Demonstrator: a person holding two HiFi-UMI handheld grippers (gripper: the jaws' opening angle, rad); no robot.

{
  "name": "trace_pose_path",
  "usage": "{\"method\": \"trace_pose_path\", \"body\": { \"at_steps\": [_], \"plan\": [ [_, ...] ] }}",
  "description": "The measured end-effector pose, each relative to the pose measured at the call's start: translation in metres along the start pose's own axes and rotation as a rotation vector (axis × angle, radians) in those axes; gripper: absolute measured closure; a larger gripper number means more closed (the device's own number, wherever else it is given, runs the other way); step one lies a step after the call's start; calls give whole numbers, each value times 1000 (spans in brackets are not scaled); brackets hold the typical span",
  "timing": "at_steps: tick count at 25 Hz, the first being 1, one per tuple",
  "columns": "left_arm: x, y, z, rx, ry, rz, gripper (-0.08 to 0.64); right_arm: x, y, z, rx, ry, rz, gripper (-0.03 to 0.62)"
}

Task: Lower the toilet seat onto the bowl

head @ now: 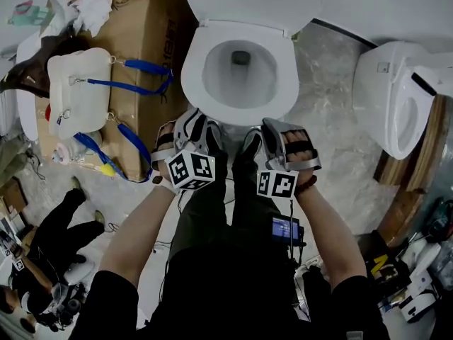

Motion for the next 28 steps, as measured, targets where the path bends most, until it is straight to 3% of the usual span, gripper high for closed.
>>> {"method": "trace_pose_path", "body": {
  "at_steps": [2,5,10,15,18,23,26,28],
  "plan": [
    [-1,-14,-1,-136,-13,-6,456,1,1,-4,-6,-6,-2,525],
    [-2,-36,-4,-393,-96,-11,453,3,2,-9,-10,-7,-5,525],
    [1,-46,-8,-691,-262,36,453,7,0,-23,-2,1,-1,525],
    [19,-62,3,-1207,-582,125,453,13,0,-39,28,3,-13,520],
    [25,-76,8,-1454,-620,143,451,17,-1,-47,31,2,-15,518],
    [40,-97,6,-1751,-609,179,449,23,-2,-60,9,12,-17,516],
    [51,-98,8,-1814,-650,186,451,26,-2,-69,4,18,-16,514],
    [56,-101,9,-1776,-634,155,462,29,-4,-75,-2,24,-13,512]
  ]
}}
Point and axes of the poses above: the fingertips, and each gripper's own axes: x forward along the fingers, z to its right, y out of its top, the point moved 10 cm from there along -x, backward along the fingers, and after that the axes turned 7 degrees about -x, right-handed, at the moved point
